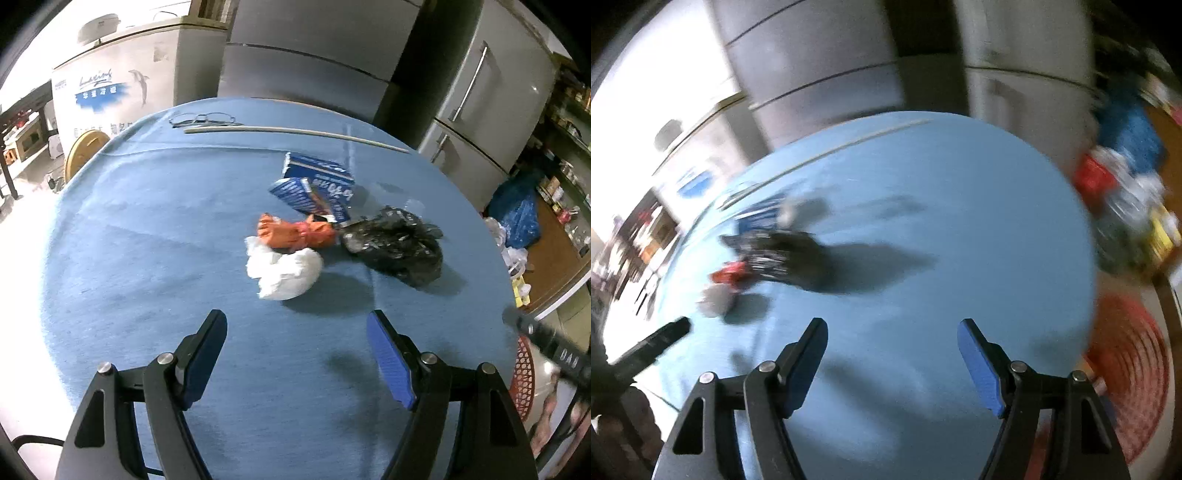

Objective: Collect trash
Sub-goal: 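Move both open tools back over the remaining trash on the table, then grasp the black plastic bag with right tool while left tool grasps the white bag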

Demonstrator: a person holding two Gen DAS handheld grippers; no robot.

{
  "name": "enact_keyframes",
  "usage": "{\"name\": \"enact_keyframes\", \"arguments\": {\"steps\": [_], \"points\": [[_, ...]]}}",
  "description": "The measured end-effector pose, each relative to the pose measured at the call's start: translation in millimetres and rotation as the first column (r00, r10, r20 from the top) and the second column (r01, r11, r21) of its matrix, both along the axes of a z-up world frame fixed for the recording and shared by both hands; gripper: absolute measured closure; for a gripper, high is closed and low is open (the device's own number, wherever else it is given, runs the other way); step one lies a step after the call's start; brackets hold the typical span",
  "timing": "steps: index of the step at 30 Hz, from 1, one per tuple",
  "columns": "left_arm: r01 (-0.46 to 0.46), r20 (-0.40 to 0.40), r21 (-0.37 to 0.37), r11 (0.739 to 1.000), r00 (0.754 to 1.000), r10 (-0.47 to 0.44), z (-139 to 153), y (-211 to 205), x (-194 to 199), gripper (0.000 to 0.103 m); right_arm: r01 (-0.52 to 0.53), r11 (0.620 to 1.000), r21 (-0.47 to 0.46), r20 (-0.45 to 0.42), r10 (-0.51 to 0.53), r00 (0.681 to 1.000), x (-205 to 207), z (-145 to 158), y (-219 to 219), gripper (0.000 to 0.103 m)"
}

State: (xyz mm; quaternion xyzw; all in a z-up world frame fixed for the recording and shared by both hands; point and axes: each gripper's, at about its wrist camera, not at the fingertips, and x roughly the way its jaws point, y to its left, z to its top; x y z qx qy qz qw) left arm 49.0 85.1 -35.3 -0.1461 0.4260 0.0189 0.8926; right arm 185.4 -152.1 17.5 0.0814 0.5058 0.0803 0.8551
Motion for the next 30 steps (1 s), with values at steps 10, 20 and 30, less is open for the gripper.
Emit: {"name": "enact_keyframes", "arguments": {"steps": [10, 20, 30], "points": [[-0.028, -0.006, 0.004, 1.0, 1.0, 0.028, -2.8, 22.3, -5.4, 0.025, -0.364, 0.921, -0.138, -0.01, 0.366, 0.931, 61.0, -12.2, 114.5, 0.027], [-0.058, -0.025, -0.007, 0.998, 0.998, 0.058, -9.7, 37.7, -4.2, 0.025, -0.42, 0.889, -0.181, -0.13, 0.402, 0.906, 103.5, -63.4, 134.7, 0.027], [-0.011, -0.016, 0.035, 0.999, 1.0, 0.012, -5.1, 21.1, 22.0, 0.025, -0.323, 0.944, -0.065, -0.099, 0.316, 0.944, 91.1, -63.5, 105.2, 0.054]]}}
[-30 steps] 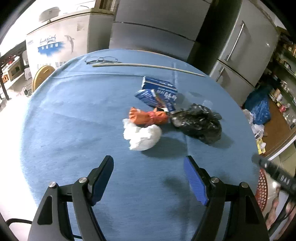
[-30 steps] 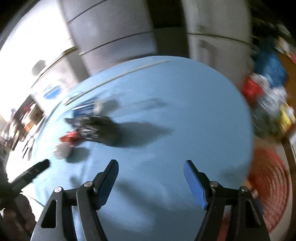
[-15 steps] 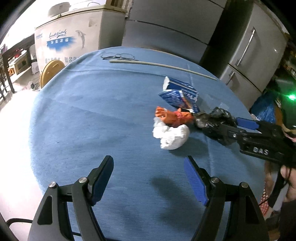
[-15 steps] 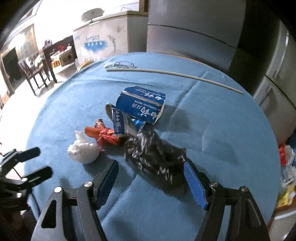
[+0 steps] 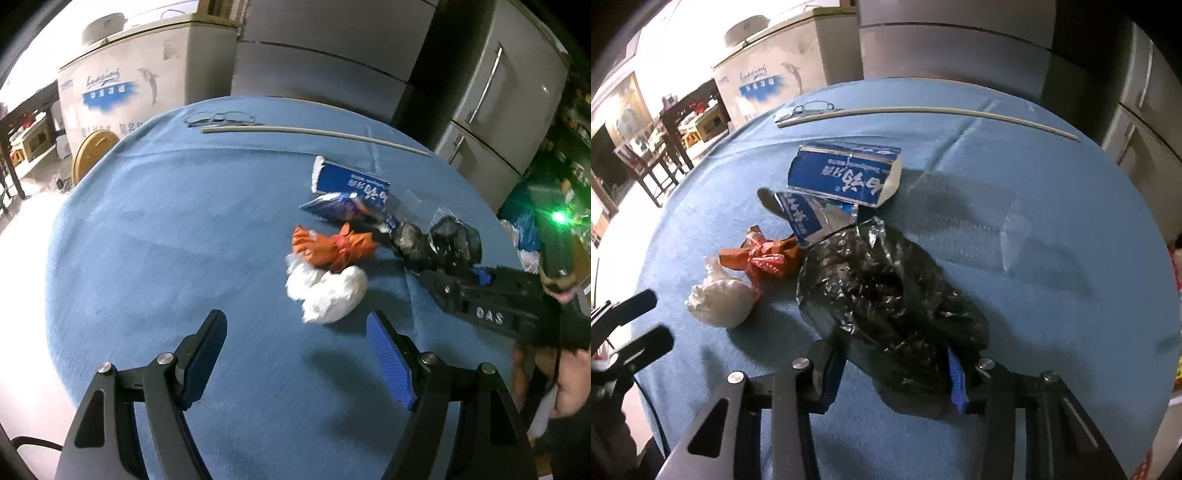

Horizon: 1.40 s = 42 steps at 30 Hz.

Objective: Collect trash
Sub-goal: 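Grasp the black plastic bag with right tool while left tool grasps the white bag, then lift both held bags and turn toward the red basket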

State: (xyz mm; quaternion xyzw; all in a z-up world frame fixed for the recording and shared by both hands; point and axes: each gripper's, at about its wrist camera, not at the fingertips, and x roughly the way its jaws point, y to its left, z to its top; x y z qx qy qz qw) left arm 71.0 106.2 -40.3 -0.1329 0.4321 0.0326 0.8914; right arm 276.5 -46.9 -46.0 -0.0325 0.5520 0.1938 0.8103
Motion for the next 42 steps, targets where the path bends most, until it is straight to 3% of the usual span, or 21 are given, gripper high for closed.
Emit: {"name": "enact_keyframes", "arguments": {"steps": [14, 16, 18, 30, 42], "points": [[0.061, -0.074, 0.05, 0.997, 0.996, -0.057, -19.7, -25.0, 54.7, 0.025, 0.163, 0.974, 0.161, -0.018, -0.162, 0.987, -46.1, 19.4, -48.5, 0.054], [0.065, -0.079, 0.05, 0.997, 0.995, -0.061, -21.9, -24.3, 55.8, 0.054, 0.175, 0.97, 0.168, -0.021, -0.173, 0.985, -51.5, 19.4, -52.9, 0.054], [0.066, -0.076, 0.038, 0.997, 0.995, -0.063, -20.9, -22.9, 54.5, 0.059, 0.185, 0.967, 0.175, -0.023, -0.184, 0.983, -57.4, 20.6, -57.1, 0.054], [0.059, -0.042, 0.059, 0.997, 0.998, -0.056, -0.2, -25.0, 9.7, 0.061, 0.209, 0.951, 0.228, -0.015, -0.212, 0.977, -80.2, 30.0, -60.8, 0.054], [0.112, -0.005, 0.095, 0.989, 0.994, -0.112, 23.3, -55.4, -7.0, 0.061, 0.253, 0.931, 0.262, -0.006, -0.26, 0.966, -109.7, 41.8, -78.3, 0.054]]}}
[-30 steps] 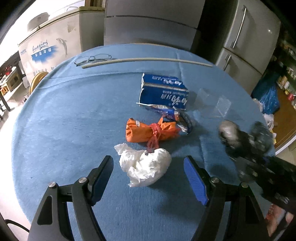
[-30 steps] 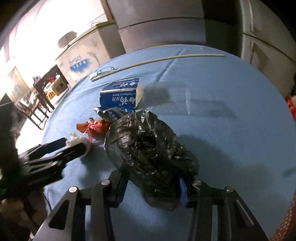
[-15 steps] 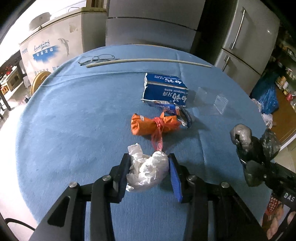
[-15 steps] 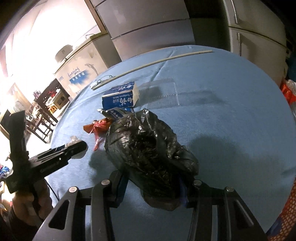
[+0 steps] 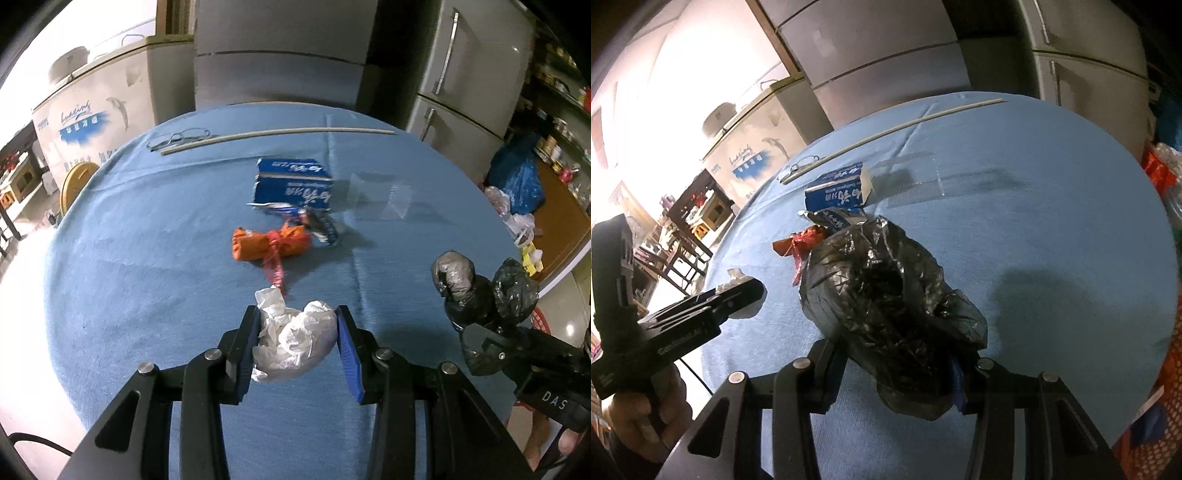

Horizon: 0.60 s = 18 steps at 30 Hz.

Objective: Collect trash
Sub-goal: 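Lift both held bags and turn toward the red basket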

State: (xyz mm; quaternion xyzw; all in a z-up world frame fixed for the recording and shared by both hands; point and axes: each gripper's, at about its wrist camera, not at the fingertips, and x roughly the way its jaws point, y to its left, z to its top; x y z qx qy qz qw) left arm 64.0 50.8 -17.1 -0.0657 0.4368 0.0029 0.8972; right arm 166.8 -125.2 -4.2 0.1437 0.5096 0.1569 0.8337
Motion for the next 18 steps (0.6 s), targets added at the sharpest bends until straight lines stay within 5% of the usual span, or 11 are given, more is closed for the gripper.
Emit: {"name": "enact_keyframes", "arguments": {"steps": [18], "points": [[0.107, 0.023, 0.055, 0.993, 0.994, -0.108, 18.3, -59.2, 1.4, 0.061, 0.136, 0.99, 0.037, 0.034, -0.137, 0.99, -27.1, 15.1, -61.3, 0.054]]}}
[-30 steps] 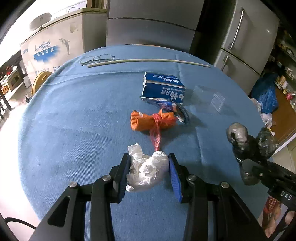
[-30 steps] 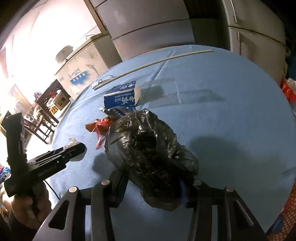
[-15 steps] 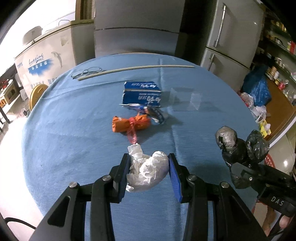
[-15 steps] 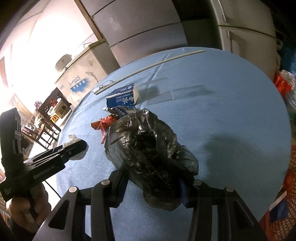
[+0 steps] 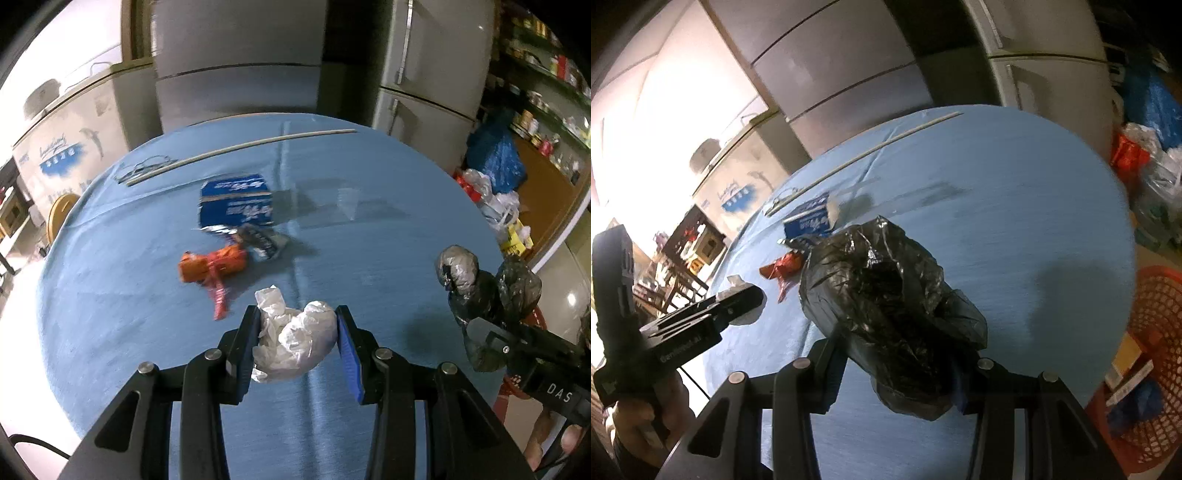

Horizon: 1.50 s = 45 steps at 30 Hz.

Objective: Collect trash
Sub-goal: 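Lift both held bags and turn toward the red basket, then lower both bags over the red basket and open both tools to drop them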

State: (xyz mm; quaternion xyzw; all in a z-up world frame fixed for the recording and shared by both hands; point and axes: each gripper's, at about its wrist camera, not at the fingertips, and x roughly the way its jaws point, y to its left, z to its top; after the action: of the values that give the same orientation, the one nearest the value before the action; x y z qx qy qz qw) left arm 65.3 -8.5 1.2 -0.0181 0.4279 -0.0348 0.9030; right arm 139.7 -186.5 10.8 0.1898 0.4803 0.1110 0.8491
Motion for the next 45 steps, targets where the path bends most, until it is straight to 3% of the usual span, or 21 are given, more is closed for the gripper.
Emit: {"name": "enact_keyframes", "arguments": {"steps": [16, 27, 45], "points": [[0.153, 0.006, 0.045, 0.987, 0.988, -0.153, 9.4, -76.2, 6.0, 0.061, 0.23, 0.973, -0.002, 0.004, -0.23, 0.973, -37.1, 11.1, -100.6, 0.054], [0.238, 0.011, 0.062, 0.969, 0.971, -0.239, 13.4, -119.5, 6.5, 0.061, 0.317, 0.948, -0.021, 0.006, -0.317, 0.948, -54.5, 10.4, -139.4, 0.054], [0.423, 0.005, 0.059, 0.904, 0.905, -0.424, 10.1, -208.8, -1.8, 0.061, 0.54, 0.834, -0.116, -0.04, -0.547, 0.836, -106.5, -8.2, -234.0, 0.054]]}}
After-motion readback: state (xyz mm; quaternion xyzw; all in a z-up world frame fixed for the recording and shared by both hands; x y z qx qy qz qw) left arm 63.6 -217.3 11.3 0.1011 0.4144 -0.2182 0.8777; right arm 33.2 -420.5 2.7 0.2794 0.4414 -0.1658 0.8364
